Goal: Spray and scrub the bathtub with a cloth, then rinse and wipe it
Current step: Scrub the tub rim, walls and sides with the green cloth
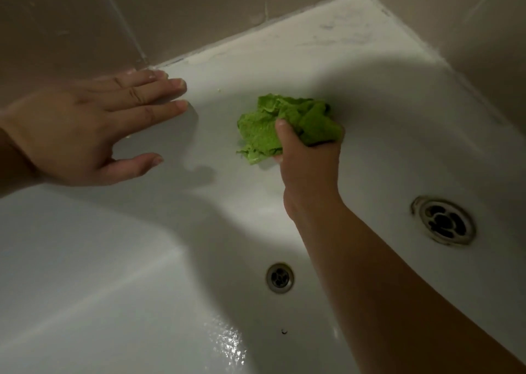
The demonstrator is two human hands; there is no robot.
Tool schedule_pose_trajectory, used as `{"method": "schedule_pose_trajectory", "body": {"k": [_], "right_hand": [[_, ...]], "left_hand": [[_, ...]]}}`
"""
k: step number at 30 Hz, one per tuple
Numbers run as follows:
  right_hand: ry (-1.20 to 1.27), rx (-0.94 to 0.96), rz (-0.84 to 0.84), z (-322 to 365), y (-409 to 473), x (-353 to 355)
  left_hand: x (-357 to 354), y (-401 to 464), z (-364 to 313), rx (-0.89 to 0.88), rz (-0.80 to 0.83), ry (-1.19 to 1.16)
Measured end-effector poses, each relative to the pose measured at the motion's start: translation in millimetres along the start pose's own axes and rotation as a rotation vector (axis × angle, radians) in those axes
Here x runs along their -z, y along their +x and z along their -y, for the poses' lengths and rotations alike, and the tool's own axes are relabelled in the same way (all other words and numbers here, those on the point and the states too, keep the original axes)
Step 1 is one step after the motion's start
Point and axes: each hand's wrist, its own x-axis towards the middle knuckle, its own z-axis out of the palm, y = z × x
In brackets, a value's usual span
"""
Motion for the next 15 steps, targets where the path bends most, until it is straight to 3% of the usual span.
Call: {"method": "schedule_pose_trajectory", "body": {"k": [8, 11, 15], "right_hand": [[0.076, -0.055, 0.150, 19.1, -61.7, 45.0], [-0.056, -0.035, 0.182, 22.9, -91.6, 64.6], [-0.099, -0.072, 0.284, 50.8, -130.7, 83.6]], "left_hand": [[4.9, 2.5, -9.6, 0.063, 0.061, 0.054], [11.1, 0.7, -55.5, 0.295, 0.079, -0.055], [43.1, -10.3, -165.3, 0.678, -0.034, -0.420]]}}
